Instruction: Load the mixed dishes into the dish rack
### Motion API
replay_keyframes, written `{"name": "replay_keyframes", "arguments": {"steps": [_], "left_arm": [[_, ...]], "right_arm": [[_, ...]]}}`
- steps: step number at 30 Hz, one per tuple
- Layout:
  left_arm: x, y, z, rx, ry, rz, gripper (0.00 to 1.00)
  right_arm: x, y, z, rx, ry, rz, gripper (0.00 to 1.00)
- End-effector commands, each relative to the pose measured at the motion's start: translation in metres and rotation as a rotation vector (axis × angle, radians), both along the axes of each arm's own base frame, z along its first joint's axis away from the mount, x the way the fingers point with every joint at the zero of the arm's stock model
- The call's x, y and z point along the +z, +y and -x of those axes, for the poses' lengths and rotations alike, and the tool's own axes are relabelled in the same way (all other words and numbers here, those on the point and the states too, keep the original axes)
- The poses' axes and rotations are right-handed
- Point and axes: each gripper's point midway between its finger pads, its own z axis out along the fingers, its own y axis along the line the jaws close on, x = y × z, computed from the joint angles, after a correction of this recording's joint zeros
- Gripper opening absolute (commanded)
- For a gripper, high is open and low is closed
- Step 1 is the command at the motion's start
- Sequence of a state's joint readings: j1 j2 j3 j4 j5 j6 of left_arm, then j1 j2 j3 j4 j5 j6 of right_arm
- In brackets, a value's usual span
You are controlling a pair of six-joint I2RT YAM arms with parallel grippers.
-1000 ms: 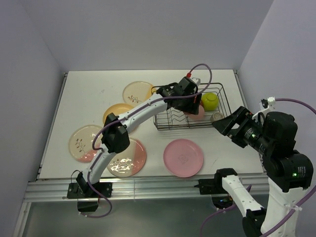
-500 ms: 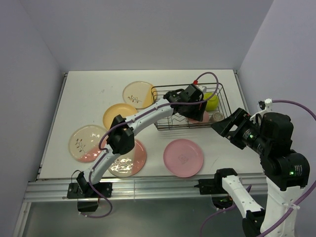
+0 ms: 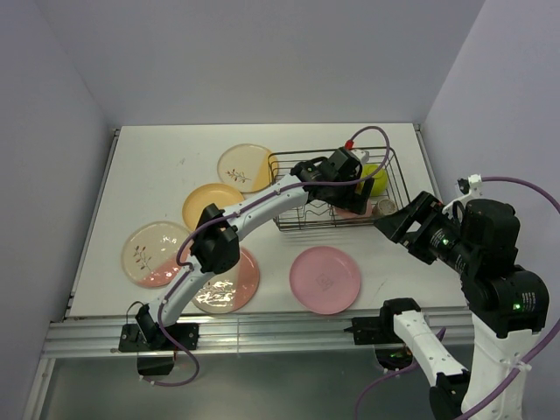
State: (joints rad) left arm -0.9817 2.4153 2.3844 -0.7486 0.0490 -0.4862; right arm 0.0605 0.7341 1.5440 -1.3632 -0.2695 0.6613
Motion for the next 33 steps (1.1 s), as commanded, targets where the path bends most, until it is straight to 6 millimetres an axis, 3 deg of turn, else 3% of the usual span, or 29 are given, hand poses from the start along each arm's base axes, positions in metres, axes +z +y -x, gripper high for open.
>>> {"name": "replay_keyframes", "arguments": {"steps": [1, 10, 18, 22, 29, 33], "left_arm": [[0.040, -0.014, -0.003, -0.025, -0.071, 0.094, 0.99], [0.082, -0.023, 0.002, -0.078, -0.114, 0.200, 0.99], [0.098, -0.020, -0.009, -0.050, -0.140, 0.236, 0.99], [0.115, -0.010, -0.026, 0.008, -0.188, 0.250, 0.99], [0.147, 0.024, -0.060, 0.092, -0.223, 0.290, 0.99], [0.161, 0.034, -0.061, 0.088, -0.210, 0.317, 0.99]], "right_arm": [[-0.007, -0.003, 0.000, -0.002, 0.020, 0.025, 0.79], [-0.009, -0.002, -0.001, 0.008, 0.016, 0.029, 0.79], [-0.006, -0.003, 0.001, 0.014, -0.002, 0.042, 0.79], [-0.010, -0.003, 0.001, 0.022, 0.002, 0.049, 0.79], [-0.015, 0.001, -0.006, 0.049, 0.008, 0.040, 0.79], [-0.016, 0.007, -0.012, 0.077, -0.006, 0.020, 0.79]]}}
